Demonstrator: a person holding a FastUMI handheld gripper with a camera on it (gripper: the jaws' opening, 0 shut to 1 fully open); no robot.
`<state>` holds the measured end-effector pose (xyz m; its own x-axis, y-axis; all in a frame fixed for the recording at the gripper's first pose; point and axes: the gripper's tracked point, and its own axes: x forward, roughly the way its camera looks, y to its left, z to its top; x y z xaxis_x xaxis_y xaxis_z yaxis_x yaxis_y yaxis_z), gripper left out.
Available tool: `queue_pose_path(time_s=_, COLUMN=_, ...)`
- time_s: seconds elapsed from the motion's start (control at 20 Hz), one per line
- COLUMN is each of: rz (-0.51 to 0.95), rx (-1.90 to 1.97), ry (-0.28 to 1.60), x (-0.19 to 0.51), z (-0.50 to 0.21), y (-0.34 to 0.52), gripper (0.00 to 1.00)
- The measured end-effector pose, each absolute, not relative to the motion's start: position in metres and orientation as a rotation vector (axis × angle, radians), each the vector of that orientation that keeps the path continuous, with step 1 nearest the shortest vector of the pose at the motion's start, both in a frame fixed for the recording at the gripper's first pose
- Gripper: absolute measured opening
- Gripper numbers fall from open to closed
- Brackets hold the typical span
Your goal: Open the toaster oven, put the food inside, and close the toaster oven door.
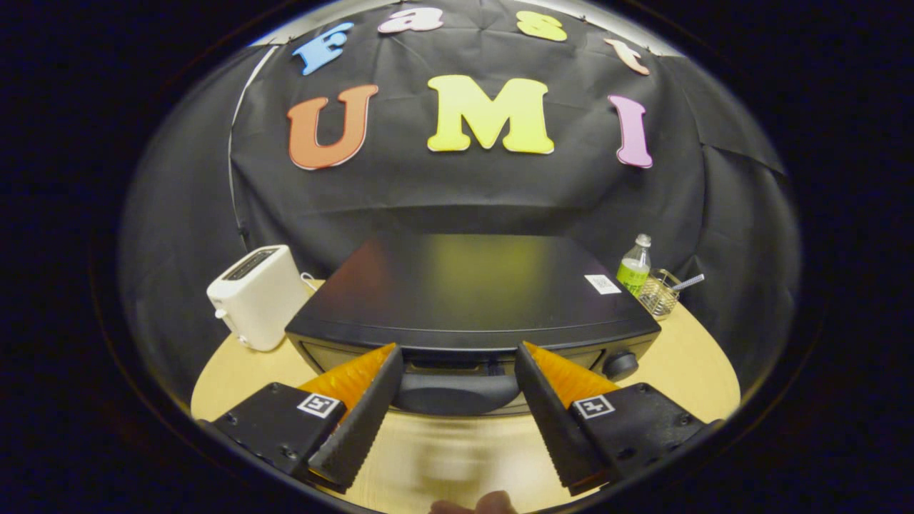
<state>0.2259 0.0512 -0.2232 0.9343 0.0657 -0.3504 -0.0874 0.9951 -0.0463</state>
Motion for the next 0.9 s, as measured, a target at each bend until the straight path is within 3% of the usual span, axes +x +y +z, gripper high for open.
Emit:
queue_pose_path(time_s=0.25, rz=0.074, rx=-0.064, ry=0.369, x=0.22, z=-0.229, y=0.052, gripper=1.0)
queue_pose_path(time_s=0.9, rz=0.092, rx=-0.059, ry=0.542, x=0.104, z=-0.312, y=0.028, gripper=1.0)
